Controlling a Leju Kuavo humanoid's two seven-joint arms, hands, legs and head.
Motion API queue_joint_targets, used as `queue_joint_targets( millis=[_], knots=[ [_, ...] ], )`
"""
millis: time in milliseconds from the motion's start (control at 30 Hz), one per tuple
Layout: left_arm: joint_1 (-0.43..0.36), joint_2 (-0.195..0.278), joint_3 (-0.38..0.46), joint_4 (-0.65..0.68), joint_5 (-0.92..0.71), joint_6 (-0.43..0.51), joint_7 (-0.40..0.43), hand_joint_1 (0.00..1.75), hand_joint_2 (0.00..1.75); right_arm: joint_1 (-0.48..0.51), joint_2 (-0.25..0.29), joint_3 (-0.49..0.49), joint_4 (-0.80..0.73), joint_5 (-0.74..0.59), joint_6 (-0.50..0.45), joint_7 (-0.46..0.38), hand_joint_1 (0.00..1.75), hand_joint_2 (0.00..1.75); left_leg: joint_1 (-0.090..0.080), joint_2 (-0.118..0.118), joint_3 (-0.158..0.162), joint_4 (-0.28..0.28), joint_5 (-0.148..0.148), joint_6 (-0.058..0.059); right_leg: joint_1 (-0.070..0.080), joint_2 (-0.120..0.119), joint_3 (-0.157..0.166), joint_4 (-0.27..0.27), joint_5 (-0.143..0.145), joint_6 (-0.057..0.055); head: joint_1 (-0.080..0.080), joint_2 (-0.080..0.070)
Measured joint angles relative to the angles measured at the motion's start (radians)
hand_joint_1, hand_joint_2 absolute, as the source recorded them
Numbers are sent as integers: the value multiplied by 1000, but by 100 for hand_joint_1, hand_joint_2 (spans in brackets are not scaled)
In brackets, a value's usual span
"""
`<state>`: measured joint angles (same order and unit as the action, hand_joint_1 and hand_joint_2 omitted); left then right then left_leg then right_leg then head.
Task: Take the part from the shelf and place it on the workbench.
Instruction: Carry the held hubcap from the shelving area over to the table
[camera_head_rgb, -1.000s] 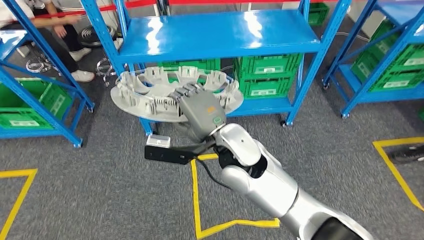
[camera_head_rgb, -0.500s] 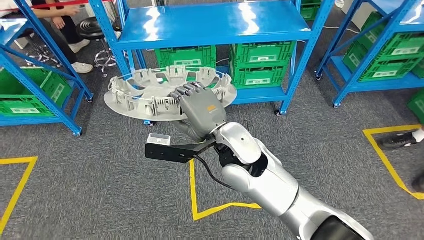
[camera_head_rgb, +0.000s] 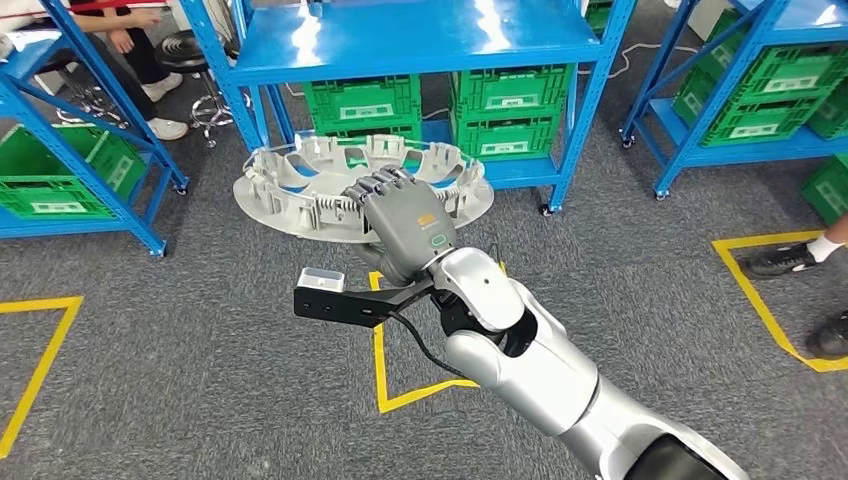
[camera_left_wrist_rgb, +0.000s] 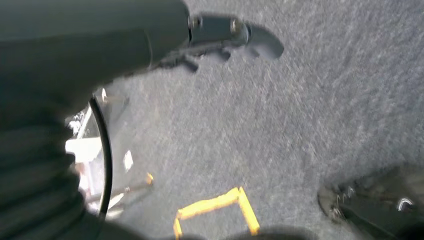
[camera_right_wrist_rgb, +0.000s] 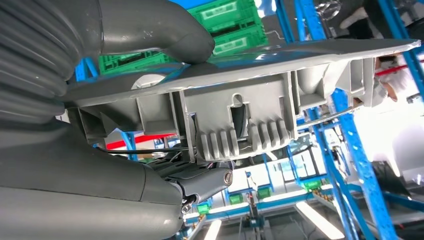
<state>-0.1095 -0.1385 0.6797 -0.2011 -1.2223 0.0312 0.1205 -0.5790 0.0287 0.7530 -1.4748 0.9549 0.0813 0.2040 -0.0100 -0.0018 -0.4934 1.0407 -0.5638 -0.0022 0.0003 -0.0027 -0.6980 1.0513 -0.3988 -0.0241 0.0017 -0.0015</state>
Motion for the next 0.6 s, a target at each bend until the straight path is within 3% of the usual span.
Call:
queue_joint_targets(
  millis=[33,100,133,167,233,267,300,333,400,433,500,533,600],
  knots=[
    [-3,0,0,0,-1,-1,1,0,175,2,0,-1,0,0,0,0,175,175,-4,-1,10,-28,-1,1,-2,-2,0,-7,13,6,-2,0],
    [-3,-1,0,0,-1,-2,3,0,175,6,-2,-3,-1,2,0,0,175,175,-3,1,-1,-47,27,9,-4,0,-4,-19,26,19,-6,0],
    [-2,-1,0,1,-1,-2,4,0,175,8,-4,-5,-1,3,0,-1,175,175,0,4,-9,-54,43,15,-3,2,-9,-10,3,26,-7,0],
    [0,0,0,1,-1,-3,4,0,175,10,-6,-7,-1,4,0,0,175,175,5,8,-20,-59,60,20,-3,4,-18,20,-41,31,-6,0],
    [1,2,0,1,-2,-3,5,0,175,13,-9,-10,-1,5,0,0,175,175,6,11,-54,-56,90,25,-7,6,-40,136,-153,41,-4,0],
    [2,2,-1,1,-2,-4,4,0,175,16,-10,-11,-1,6,0,0,175,175,7,12,-75,-52,104,25,-9,6,-48,202,-184,45,-4,0],
    [2,1,-1,1,-2,-4,4,0,175,19,-11,-11,-1,6,0,0,175,175,8,13,-98,-47,117,23,-11,6,-47,252,-185,49,-4,0],
    [2,0,-1,1,-2,-4,4,0,175,21,-12,-11,-1,6,0,0,175,175,11,14,-121,-40,129,21,-12,6,-35,273,-164,52,-4,0],
    [2,0,-1,2,-2,-4,4,0,175,23,-13,-11,-1,6,0,0,175,175,17,16,-168,-20,152,11,-18,5,42,217,-113,60,-3,0],
    [2,0,-1,1,-2,-4,4,0,175,23,-13,-11,-1,6,0,0,175,175,18,15,-189,-8,161,5,-20,5,99,145,-120,63,-3,0],
    [2,1,-1,0,-2,-4,4,0,175,24,-12,-11,-3,6,0,0,175,175,19,13,-214,8,179,-9,-18,7,180,26,-164,51,-2,0],
    [3,1,-1,-1,-2,-4,4,0,175,25,-12,-12,-4,6,0,0,175,175,19,13,-220,9,189,-16,-14,8,191,-3,-181,41,-1,0],
    [6,1,-1,0,-2,-4,3,0,175,27,-12,-12,-4,6,0,-1,175,175,22,11,-225,4,203,-29,-13,6,175,-6,-167,18,1,0]
  ],
)
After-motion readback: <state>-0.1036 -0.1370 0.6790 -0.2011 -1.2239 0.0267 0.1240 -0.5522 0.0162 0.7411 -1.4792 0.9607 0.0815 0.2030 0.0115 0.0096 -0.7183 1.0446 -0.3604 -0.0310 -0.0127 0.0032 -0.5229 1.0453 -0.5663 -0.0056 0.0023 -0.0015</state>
